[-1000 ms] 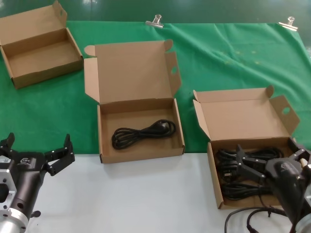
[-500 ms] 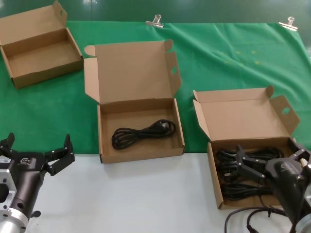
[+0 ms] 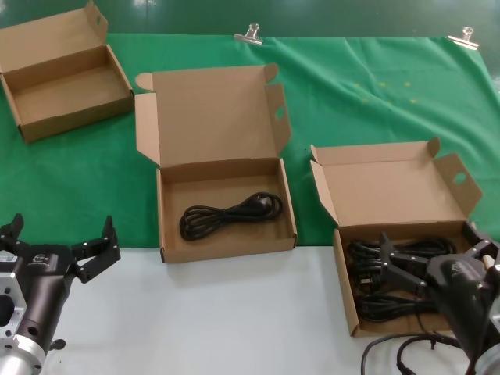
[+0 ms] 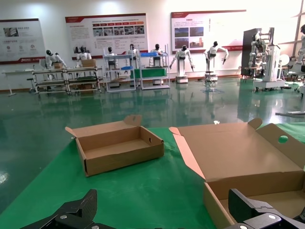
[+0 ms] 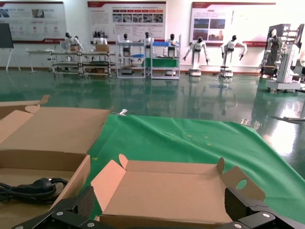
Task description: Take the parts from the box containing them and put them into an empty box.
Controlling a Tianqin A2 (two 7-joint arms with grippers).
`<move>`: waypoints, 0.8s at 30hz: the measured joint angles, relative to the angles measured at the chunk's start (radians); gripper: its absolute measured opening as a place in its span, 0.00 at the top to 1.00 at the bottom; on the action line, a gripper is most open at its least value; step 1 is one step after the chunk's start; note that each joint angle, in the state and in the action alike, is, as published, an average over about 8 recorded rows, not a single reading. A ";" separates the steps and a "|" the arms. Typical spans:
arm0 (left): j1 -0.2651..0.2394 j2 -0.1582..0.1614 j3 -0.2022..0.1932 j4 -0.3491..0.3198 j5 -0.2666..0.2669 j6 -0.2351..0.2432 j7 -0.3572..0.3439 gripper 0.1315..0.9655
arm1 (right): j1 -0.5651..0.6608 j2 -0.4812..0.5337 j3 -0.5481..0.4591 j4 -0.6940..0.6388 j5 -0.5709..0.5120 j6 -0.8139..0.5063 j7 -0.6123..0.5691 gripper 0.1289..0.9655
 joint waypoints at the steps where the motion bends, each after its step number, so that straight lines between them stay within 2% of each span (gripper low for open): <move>1: 0.000 0.000 0.000 0.000 0.000 0.000 0.000 0.00 | 0.000 0.000 0.000 0.000 0.000 0.000 0.000 0.00; 24: 0.000 0.000 0.000 0.000 0.000 0.000 0.000 0.00 | 0.000 0.000 0.000 0.000 0.000 0.000 0.000 0.00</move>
